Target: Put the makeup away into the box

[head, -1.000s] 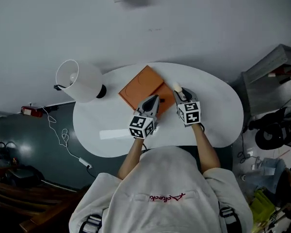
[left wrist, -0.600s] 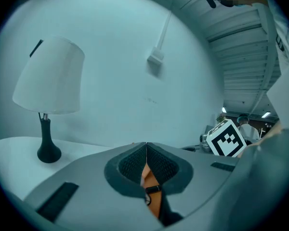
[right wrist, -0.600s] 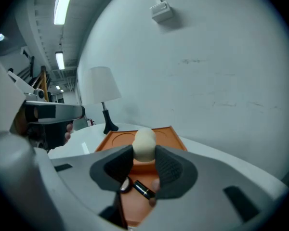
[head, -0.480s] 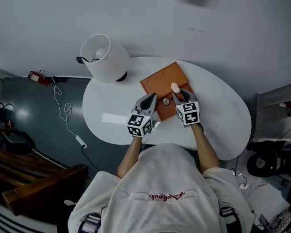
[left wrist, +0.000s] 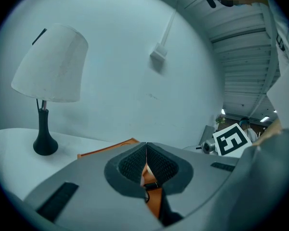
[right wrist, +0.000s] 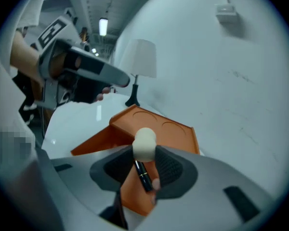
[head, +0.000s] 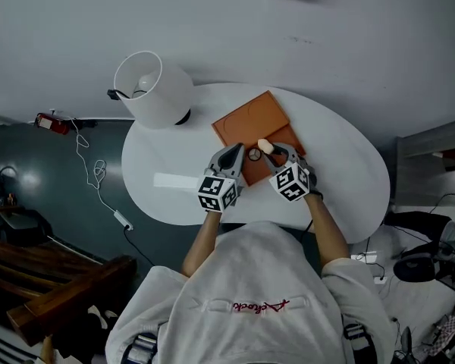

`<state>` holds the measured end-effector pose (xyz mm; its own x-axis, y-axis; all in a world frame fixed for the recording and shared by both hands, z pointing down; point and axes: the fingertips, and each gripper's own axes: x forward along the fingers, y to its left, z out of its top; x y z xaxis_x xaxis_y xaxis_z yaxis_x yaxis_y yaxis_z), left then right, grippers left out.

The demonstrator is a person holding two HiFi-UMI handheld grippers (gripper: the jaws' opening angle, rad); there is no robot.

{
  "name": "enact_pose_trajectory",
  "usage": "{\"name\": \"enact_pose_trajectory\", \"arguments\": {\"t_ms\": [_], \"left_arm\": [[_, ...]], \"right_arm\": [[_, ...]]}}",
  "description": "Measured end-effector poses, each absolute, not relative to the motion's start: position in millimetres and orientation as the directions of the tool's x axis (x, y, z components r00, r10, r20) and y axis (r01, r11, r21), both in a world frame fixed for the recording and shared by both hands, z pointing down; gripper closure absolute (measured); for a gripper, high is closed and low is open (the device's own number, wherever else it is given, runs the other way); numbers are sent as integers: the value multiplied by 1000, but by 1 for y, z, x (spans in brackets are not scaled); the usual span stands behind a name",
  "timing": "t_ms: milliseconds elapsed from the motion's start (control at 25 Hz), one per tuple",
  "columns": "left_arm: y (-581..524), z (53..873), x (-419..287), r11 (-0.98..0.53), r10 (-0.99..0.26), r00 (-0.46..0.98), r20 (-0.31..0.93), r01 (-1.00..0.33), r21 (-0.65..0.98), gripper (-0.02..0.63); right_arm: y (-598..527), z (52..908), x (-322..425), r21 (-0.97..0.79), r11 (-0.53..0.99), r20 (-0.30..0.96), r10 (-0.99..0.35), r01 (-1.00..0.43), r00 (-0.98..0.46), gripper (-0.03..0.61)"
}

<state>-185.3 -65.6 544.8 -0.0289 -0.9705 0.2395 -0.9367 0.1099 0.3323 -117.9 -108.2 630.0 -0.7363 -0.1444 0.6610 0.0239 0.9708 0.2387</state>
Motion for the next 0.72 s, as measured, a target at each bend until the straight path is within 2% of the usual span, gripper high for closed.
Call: {"name": "enact_pose_trajectory", "arguments": {"t_ms": [200,280,720], "left_arm": [[-66,548,-185,110,-970,-26,242,-935,337,603],[-65,549,-186,113,-969,-29,243,-934,338,603],[-57,552,-199,141,-967,-55,250,-928,344,603]], "right_arm": [[-89,654,-110,491,787,744,-157,372,-650,425],[-84,663,-110,517,728,763,-153,451,-628,426],[-81,681,-114,388,803,824,-83,452,-560,413]]}}
